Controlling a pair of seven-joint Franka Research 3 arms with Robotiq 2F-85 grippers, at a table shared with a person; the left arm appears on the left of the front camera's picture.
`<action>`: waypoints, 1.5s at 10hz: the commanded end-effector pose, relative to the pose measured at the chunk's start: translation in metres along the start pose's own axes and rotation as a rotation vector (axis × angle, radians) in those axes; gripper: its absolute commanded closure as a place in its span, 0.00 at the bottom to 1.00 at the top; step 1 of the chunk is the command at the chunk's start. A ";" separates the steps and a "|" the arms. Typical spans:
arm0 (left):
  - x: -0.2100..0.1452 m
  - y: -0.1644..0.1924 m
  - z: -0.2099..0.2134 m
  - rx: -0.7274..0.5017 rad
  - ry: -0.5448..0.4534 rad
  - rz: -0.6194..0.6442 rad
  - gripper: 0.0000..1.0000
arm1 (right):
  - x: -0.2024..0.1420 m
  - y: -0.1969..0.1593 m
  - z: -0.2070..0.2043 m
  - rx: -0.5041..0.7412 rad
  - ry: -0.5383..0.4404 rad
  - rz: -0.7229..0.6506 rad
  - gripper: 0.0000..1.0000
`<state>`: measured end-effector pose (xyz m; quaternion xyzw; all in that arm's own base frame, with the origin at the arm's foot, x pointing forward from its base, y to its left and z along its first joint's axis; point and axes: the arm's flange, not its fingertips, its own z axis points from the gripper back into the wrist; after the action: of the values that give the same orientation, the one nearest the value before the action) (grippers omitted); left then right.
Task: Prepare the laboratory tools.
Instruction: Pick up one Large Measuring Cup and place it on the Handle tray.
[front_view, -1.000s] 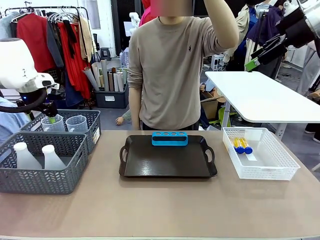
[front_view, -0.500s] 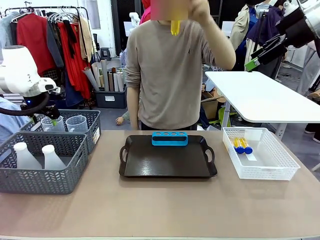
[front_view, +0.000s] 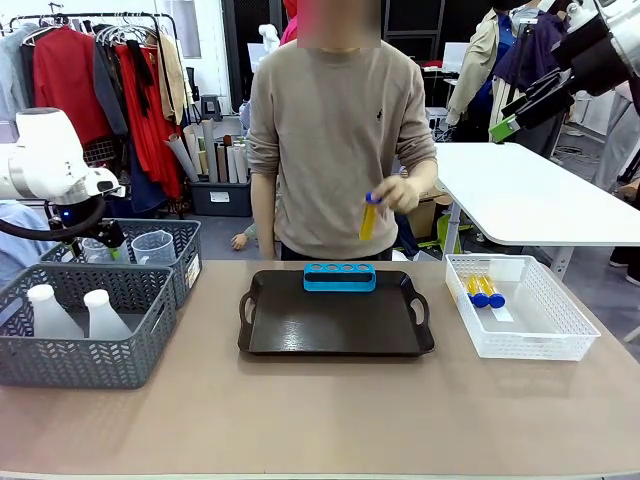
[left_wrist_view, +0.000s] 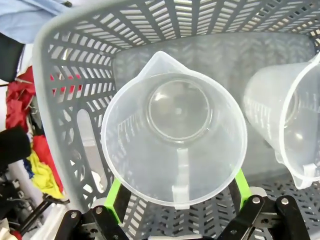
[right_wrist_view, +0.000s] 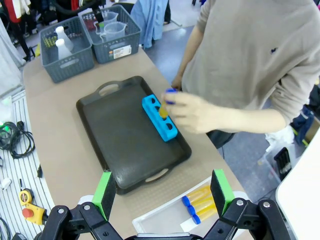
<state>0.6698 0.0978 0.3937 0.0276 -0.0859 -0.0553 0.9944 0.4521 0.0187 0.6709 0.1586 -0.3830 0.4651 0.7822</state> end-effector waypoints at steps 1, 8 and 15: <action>0.001 0.005 -0.002 -0.028 -0.003 0.045 0.00 | 0.001 0.000 0.000 0.010 -0.012 0.002 0.00; -0.008 0.003 -0.005 -0.018 -0.014 0.041 0.84 | 0.001 0.000 0.000 0.010 -0.012 0.002 0.00; -0.014 0.001 0.015 -0.016 -0.032 0.026 1.00 | 0.001 0.000 0.000 0.010 -0.012 0.002 0.00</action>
<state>0.6658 0.1027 0.4001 0.0198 -0.0927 -0.0448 0.9945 0.4521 0.0187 0.6709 0.1586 -0.3830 0.4651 0.7822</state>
